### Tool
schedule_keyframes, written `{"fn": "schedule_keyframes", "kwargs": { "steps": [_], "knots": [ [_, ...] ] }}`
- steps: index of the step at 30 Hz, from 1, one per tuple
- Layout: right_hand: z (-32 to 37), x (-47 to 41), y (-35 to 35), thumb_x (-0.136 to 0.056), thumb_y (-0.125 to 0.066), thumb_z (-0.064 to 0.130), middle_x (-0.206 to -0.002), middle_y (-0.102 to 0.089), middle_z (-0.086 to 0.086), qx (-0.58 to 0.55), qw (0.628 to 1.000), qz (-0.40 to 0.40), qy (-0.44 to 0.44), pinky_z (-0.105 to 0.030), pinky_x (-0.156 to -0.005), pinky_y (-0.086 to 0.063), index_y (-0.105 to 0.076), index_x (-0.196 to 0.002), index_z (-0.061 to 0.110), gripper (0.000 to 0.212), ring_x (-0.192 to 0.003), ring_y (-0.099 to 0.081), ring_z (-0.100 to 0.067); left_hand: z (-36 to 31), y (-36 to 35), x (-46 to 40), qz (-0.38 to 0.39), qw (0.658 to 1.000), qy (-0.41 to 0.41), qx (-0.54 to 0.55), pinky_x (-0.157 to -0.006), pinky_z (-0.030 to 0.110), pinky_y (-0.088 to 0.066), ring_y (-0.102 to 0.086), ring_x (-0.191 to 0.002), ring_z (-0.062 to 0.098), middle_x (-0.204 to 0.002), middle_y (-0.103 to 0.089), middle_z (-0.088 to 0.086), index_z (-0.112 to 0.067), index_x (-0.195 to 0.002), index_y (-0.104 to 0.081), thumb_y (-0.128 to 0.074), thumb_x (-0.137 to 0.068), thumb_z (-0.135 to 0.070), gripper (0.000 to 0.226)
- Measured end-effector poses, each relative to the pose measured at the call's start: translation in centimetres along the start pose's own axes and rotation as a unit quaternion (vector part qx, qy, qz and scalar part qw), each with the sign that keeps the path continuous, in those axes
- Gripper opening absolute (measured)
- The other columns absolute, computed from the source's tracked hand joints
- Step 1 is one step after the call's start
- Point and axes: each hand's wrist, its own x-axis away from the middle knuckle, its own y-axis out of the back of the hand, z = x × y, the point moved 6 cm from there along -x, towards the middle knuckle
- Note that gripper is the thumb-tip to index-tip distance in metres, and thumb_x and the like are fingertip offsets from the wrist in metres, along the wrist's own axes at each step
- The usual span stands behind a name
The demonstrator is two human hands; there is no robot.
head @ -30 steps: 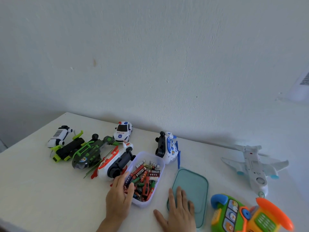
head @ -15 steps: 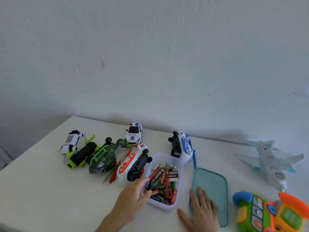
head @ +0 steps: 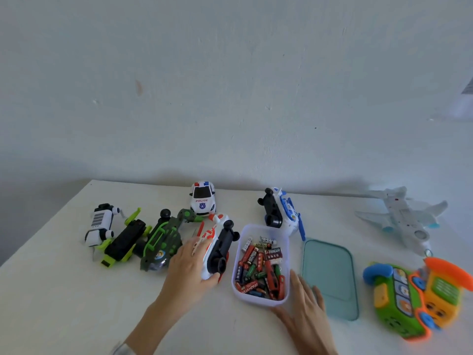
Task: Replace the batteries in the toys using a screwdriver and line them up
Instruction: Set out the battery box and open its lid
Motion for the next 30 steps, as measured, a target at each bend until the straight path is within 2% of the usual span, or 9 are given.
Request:
{"fn": "schedule_keyframes", "kwargs": {
  "steps": [1, 2, 5, 12, 17, 20, 25, 28, 30],
  "knots": [
    [0.1, 0.0, 0.0, -0.073, -0.013, 0.085, -0.151, -0.033, 0.005, 0.002, 1.000, 0.014, 0.000, -0.031, -0.111, -0.008, -0.011, -0.150, 0.018, 0.102, -0.140, -0.028, -0.010, -0.1, -0.7, -0.2, 0.019, 1.000, -0.009, -0.014, -0.080, 0.044, -0.054, -0.059, -0.108, 0.034, -0.127, -0.055, 0.011, -0.017, -0.136, -0.046, -0.079, -0.063, -0.041, 0.083],
    [0.2, 0.0, 0.3, -0.079, -0.013, 0.081, -0.148, -0.039, 0.006, 0.010, 1.000, -0.001, 0.006, -0.031, -0.110, -0.013, -0.010, -0.150, 0.020, 0.093, -0.138, -0.031, -0.011, -0.2, -1.3, -0.3, 0.033, 0.999, -0.017, -0.034, -0.082, 0.046, -0.054, -0.059, -0.111, 0.034, -0.132, -0.053, 0.013, -0.019, -0.138, -0.042, -0.075, -0.064, -0.045, 0.085],
    [0.2, 0.7, 0.3, -0.094, -0.013, 0.065, -0.115, -0.068, 0.004, 0.000, 1.000, -0.028, 0.006, -0.035, -0.099, -0.026, -0.033, -0.139, 0.024, 0.065, -0.112, -0.062, -0.018, -0.5, -2.5, -0.6, 0.055, 0.994, -0.014, -0.096, -0.079, 0.049, -0.056, -0.062, -0.106, 0.038, -0.128, -0.056, 0.020, -0.019, -0.132, -0.047, -0.085, -0.053, -0.046, 0.092],
    [0.5, 1.1, 0.7, -0.095, -0.014, 0.061, -0.112, -0.070, 0.003, 0.026, 0.998, -0.053, 0.006, -0.036, -0.112, -0.005, -0.043, -0.134, 0.021, 0.063, -0.111, -0.063, -0.018, -1.4, -1.2, -1.3, -0.004, 0.997, -0.003, -0.073, -0.055, 0.034, -0.057, -0.068, -0.084, 0.031, -0.108, -0.066, 0.014, -0.011, -0.108, -0.067, -0.096, -0.038, -0.034, 0.079],
    [0.6, 1.1, 1.1, -0.094, -0.014, 0.062, -0.104, -0.071, 0.001, 0.033, 0.996, -0.081, -0.006, -0.041, -0.115, 0.002, -0.044, -0.131, 0.024, 0.062, -0.104, -0.067, -0.024, 0.3, 1.4, 0.0, -0.038, 0.996, 0.049, 0.072, -0.062, 0.025, -0.054, -0.067, -0.085, 0.017, -0.104, -0.067, -0.004, -0.019, -0.107, -0.072, -0.086, -0.053, -0.040, 0.059],
    [0.7, 1.1, 1.4, -0.094, -0.013, 0.062, -0.100, -0.071, 0.001, 0.037, 0.996, -0.085, -0.008, -0.040, -0.115, 0.004, -0.044, -0.130, 0.024, 0.062, -0.101, -0.067, -0.025, 1.5, 4.0, 2.2, -0.048, 0.974, 0.079, 0.206, -0.069, 0.027, -0.056, -0.064, -0.086, 0.003, -0.100, -0.064, -0.020, -0.036, -0.099, -0.072, -0.073, -0.050, -0.043, 0.050],
    [0.7, 1.2, 1.2, -0.095, -0.012, 0.061, -0.104, -0.070, 0.000, 0.046, 0.996, -0.071, -0.002, -0.045, -0.105, -0.017, -0.046, -0.131, 0.022, 0.062, -0.105, -0.065, -0.025, 4.3, 6.2, 5.0, 0.023, 0.937, 0.115, 0.328, -0.070, 0.013, -0.052, -0.061, -0.095, 0.002, -0.101, -0.060, -0.025, -0.042, -0.089, -0.073, -0.079, -0.043, -0.026, 0.049],
    [0.5, 1.3, 0.8, -0.095, -0.012, 0.060, -0.109, -0.069, -0.002, 0.048, 0.997, -0.054, -0.005, -0.046, -0.102, -0.020, -0.045, -0.133, 0.022, 0.063, -0.109, -0.063, -0.026, 5.2, 6.5, 5.4, 0.062, 0.927, 0.117, 0.351, -0.077, 0.017, -0.053, -0.057, -0.103, -0.001, -0.103, -0.053, -0.029, -0.056, -0.091, -0.068, -0.076, -0.041, -0.033, 0.056],
    [0.3, 1.3, 0.7, -0.095, -0.012, 0.061, -0.111, -0.068, -0.002, 0.046, 0.998, -0.044, -0.013, -0.045, -0.101, -0.021, -0.044, -0.134, 0.023, 0.064, -0.110, -0.063, -0.026, 6.2, 6.1, 5.2, 0.085, 0.928, 0.121, 0.343, -0.090, 0.025, -0.050, -0.053, -0.111, 0.001, -0.106, -0.050, -0.032, -0.054, -0.096, -0.069, -0.074, -0.045, -0.034, 0.056]
  ]
}}
